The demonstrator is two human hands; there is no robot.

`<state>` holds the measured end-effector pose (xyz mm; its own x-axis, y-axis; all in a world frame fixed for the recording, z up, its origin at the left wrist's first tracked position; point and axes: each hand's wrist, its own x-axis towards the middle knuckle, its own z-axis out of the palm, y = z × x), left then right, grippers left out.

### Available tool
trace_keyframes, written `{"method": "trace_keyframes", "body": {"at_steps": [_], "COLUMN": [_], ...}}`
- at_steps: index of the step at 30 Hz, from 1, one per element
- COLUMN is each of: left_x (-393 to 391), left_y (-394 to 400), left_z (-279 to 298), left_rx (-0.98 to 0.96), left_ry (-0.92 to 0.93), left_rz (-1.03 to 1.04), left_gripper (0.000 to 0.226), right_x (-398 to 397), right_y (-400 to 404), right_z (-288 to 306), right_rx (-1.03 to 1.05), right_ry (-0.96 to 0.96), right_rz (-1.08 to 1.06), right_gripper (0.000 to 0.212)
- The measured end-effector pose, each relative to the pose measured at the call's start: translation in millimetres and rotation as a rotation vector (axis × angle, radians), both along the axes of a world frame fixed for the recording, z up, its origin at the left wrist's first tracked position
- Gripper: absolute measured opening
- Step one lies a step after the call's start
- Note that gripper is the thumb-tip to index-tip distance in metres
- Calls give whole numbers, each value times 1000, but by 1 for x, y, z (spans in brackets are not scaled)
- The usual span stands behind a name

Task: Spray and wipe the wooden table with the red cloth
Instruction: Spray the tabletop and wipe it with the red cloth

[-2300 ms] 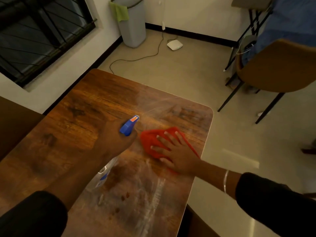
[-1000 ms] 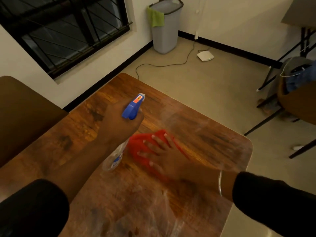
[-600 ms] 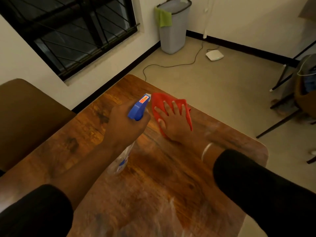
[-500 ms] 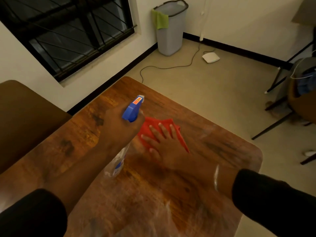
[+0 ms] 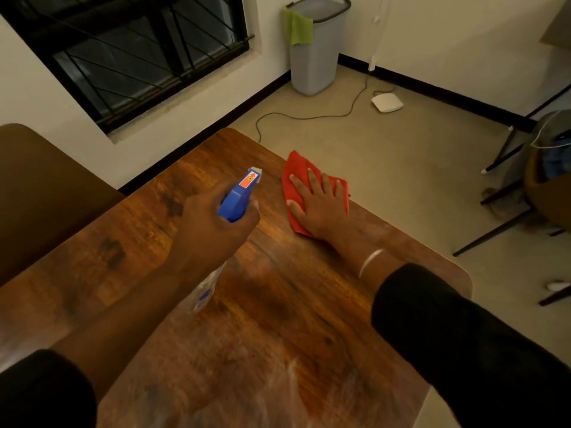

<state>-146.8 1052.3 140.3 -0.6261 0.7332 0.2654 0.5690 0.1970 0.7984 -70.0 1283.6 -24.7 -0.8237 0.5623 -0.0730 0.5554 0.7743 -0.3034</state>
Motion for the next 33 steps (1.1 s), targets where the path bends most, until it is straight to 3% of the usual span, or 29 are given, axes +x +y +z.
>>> {"method": "trace_keyframes", "body": {"at_steps": [5,9,13,18,21,25,30,33], "left_x": [-9,-6,4,32,43,48,58,61], "left_y": [-2,-3,5,13,12,12,18,13], "left_z": [2,5,-2,-7,-8,-2,2,1], "left_rx": [-12,22,-29,-135,-159,-151,-150,-149], "left_ry": [-21,-21,81,245,280,227,155,165], "left_rz": [107,39,-8,-173,-263,-270,-280,-325], "left_gripper": [24,30,19,15,15,13,13,10], "right_x": [131,235,202,67,46,122,273,294], "right_y": [-47,-57,-47,-20,-15,-31,-67,-59], "right_z": [-3,-2,1,3,1,-4,-3,0], "right_rx": [49,91,69,-8,5,64,60,52], "right_ry": [-4,-68,-76,-50,-42,27,-39,-87], "right_rz": [31,-88,-251,-131,-82,-58,-139,-163], "right_gripper": [67,68,68,72,72,66,64,66]}}
